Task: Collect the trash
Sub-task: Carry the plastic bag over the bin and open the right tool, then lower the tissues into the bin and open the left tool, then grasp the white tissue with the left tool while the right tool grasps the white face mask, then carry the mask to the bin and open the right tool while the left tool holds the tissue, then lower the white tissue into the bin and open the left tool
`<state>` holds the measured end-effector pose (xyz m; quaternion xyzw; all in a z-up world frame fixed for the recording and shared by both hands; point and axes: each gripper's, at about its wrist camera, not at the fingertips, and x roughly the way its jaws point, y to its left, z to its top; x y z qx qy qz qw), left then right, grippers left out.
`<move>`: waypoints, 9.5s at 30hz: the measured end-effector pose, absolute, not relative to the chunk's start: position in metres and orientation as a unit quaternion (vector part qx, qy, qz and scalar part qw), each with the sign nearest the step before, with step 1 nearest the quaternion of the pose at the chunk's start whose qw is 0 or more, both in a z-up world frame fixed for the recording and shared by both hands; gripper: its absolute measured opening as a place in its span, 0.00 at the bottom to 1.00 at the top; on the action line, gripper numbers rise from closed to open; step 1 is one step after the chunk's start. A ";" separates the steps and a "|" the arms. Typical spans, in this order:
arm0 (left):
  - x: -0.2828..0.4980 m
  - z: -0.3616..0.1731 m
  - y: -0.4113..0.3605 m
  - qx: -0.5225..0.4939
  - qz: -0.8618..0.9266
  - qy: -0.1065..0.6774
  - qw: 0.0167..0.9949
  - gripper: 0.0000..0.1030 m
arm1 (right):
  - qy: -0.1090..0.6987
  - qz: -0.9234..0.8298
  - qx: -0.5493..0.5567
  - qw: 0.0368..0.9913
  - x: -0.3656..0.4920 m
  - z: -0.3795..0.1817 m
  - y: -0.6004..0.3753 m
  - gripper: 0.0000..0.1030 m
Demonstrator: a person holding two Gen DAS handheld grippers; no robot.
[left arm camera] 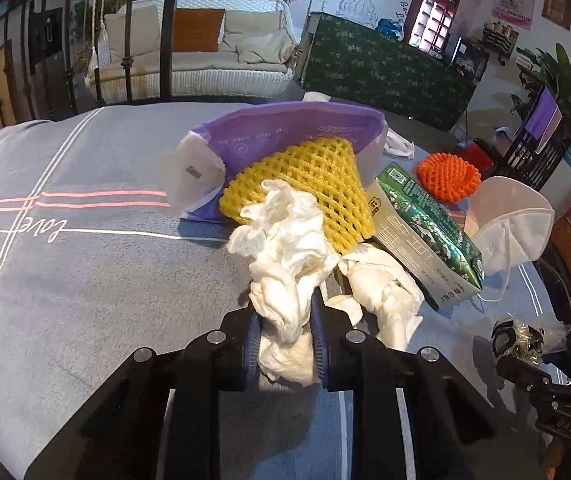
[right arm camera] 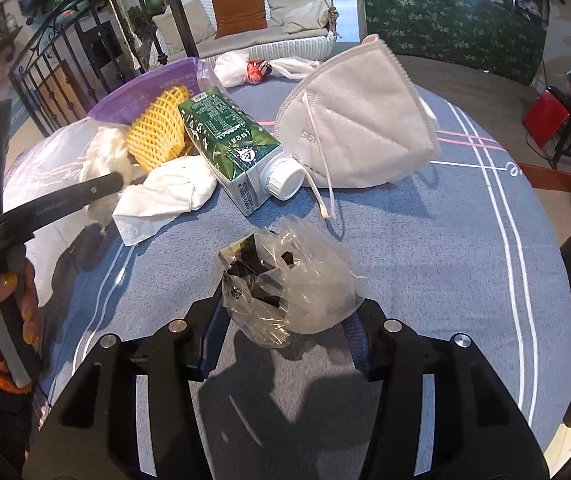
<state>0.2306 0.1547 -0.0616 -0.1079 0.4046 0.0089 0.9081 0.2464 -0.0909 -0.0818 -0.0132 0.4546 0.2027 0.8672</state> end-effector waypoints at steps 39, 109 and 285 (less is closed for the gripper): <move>0.180 -0.035 -0.142 -0.011 -0.304 0.363 0.881 0.22 | 0.356 -0.096 0.086 0.926 0.176 -0.071 -0.373 0.50; 0.248 -0.065 -0.317 0.098 -0.356 0.426 0.826 0.83 | 0.343 -0.194 0.159 0.905 0.109 -0.080 -0.468 0.73; 0.237 -0.071 -0.330 0.136 -0.369 0.411 0.822 0.77 | 0.326 -0.212 0.180 0.903 0.108 -0.089 -0.477 0.63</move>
